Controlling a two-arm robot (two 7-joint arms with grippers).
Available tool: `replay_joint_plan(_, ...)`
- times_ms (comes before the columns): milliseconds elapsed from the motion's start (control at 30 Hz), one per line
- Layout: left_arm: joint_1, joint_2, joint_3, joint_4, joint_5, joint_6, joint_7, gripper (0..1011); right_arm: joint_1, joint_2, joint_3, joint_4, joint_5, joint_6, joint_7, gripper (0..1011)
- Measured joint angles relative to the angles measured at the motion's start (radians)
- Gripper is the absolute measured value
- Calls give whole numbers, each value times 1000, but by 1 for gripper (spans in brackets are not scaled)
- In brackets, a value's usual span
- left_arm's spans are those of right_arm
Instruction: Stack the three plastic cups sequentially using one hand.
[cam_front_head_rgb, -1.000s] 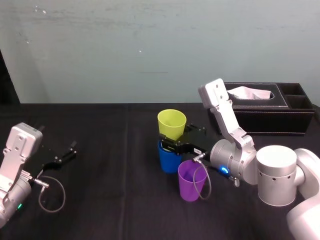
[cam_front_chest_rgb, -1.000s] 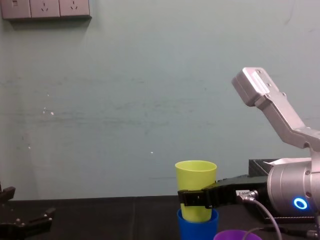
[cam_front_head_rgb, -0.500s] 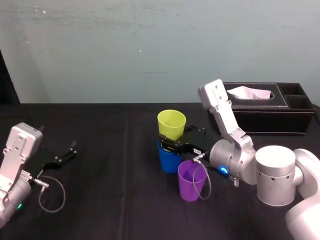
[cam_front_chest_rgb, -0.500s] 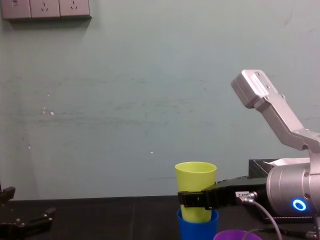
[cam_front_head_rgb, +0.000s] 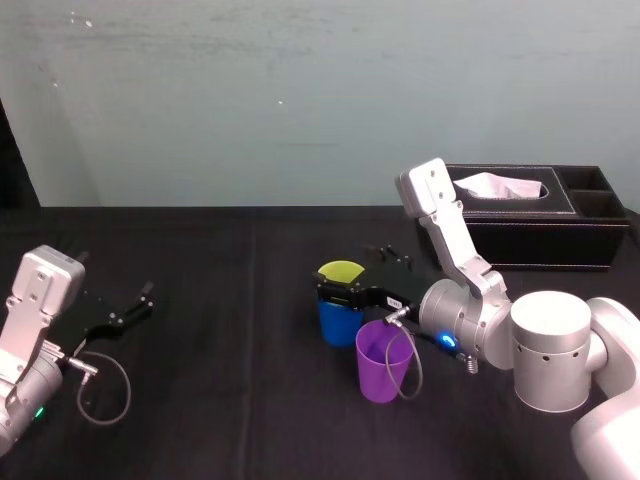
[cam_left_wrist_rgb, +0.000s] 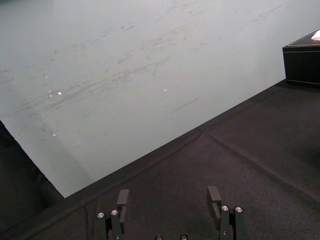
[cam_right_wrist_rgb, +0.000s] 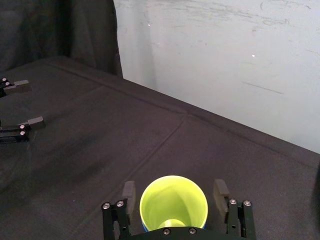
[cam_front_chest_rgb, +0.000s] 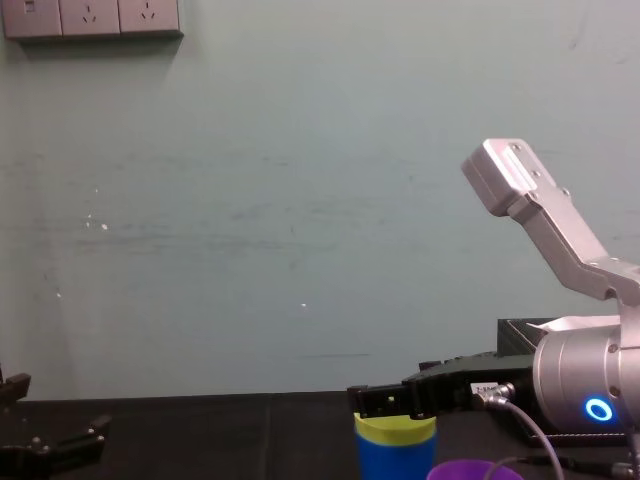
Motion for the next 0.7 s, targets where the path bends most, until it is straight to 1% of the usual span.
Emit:
replay_joint_plan(67, 0, 0, 0, 0, 0, 0, 0, 1000, 0, 0, 0, 0, 0, 0, 0, 1003)
replay_joint_plan(400, 0, 0, 0, 0, 0, 0, 0, 1000, 0, 0, 0, -1, 1, 1, 0, 1003)
replay_joint_plan(600, 0, 0, 0, 0, 0, 0, 0, 1000, -18, 6, 10, -29, 1, -7, -2, 1003)
replay_joint_plan(700, 0, 0, 0, 0, 0, 0, 0, 1000, -34, 13, 21, -55, 5, -7, -7, 1003)
